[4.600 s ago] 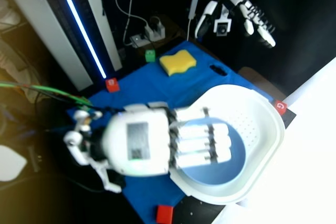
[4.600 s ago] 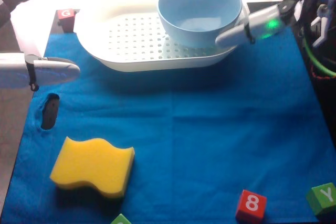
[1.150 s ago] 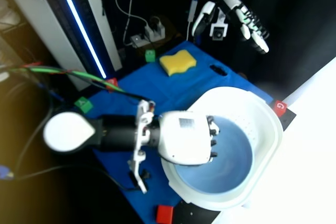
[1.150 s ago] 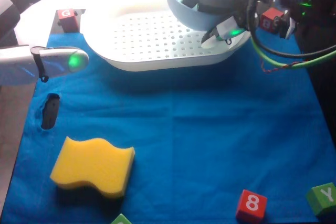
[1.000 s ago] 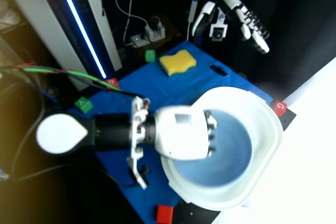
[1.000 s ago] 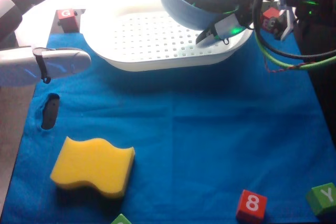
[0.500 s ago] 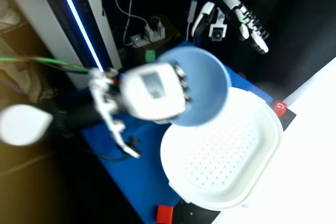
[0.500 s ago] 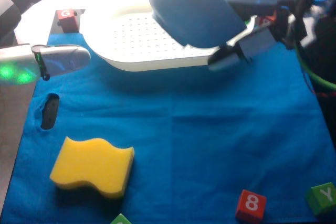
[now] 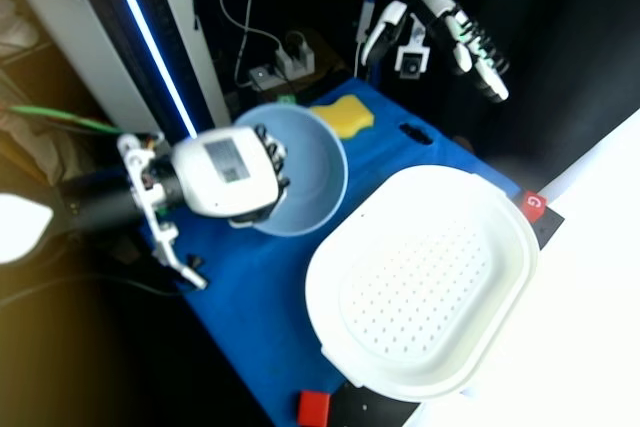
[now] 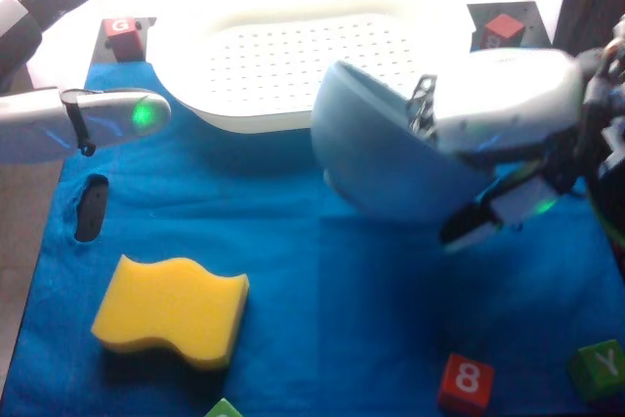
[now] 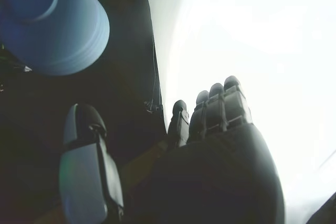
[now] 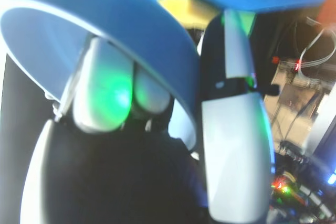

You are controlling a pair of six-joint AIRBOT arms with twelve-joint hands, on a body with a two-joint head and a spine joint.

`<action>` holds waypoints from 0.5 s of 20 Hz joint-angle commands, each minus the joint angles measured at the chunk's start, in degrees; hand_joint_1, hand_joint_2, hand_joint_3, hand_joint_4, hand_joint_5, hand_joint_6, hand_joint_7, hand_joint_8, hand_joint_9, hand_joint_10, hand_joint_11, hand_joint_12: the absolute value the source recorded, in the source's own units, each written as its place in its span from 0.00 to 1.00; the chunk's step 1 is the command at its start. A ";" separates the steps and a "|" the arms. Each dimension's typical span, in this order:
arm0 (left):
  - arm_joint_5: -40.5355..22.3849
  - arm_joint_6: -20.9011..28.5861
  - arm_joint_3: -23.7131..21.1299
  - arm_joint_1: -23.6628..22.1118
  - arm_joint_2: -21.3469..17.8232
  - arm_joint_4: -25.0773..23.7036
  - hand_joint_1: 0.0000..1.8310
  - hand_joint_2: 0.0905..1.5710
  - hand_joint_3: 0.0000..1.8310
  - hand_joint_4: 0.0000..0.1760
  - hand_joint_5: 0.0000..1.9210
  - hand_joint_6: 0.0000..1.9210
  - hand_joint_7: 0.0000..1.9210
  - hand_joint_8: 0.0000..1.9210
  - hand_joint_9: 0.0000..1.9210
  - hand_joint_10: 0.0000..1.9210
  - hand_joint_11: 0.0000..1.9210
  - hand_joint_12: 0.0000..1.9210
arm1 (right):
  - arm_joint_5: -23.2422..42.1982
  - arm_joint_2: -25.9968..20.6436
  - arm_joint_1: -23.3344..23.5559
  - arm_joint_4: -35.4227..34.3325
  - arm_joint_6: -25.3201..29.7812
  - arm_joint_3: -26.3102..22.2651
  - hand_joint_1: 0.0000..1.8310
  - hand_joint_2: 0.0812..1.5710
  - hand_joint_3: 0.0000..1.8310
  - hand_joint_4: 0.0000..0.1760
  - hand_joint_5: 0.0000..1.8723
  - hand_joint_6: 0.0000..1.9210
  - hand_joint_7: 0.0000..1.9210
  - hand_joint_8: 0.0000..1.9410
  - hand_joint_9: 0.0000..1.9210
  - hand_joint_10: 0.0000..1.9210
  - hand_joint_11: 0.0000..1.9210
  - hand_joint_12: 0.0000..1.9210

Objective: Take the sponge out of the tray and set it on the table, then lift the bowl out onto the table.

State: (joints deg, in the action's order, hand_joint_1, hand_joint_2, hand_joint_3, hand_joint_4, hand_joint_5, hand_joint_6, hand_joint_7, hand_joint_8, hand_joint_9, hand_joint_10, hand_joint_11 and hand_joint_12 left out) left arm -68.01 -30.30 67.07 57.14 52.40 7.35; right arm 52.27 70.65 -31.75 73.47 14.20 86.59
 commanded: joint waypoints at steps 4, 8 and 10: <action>-6.96 0.43 -0.03 -0.28 -0.11 1.17 0.33 0.58 0.00 0.87 0.05 0.00 0.00 0.00 0.00 0.00 0.00 0.00 | 2.81 0.84 -1.07 -3.45 2.51 0.89 0.60 0.76 0.00 0.00 0.44 1.00 0.54 1.00 0.70 1.00 0.83 1.00; -6.90 0.44 -0.09 -0.03 -0.18 1.19 0.34 0.58 0.00 0.94 0.06 0.00 0.00 0.00 0.00 0.00 0.00 0.00 | 2.81 0.94 -1.73 -4.10 3.19 1.01 0.42 0.83 0.02 0.94 0.32 0.85 0.41 0.96 0.51 1.00 0.62 1.00; -7.24 0.44 -0.16 0.16 -0.17 1.33 0.34 0.59 0.00 0.78 0.05 0.00 0.00 0.00 0.00 0.00 0.00 0.00 | 3.09 0.46 -2.34 -6.48 3.18 0.74 0.27 0.84 0.00 0.00 0.26 0.68 0.29 0.82 0.34 0.91 0.43 0.97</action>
State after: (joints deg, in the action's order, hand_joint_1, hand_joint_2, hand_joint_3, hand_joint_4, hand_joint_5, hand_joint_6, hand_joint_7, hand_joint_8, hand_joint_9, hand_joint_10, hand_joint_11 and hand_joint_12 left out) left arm -68.01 -30.30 67.07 57.49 52.40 7.44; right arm 51.62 71.05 -34.57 71.09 16.84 87.57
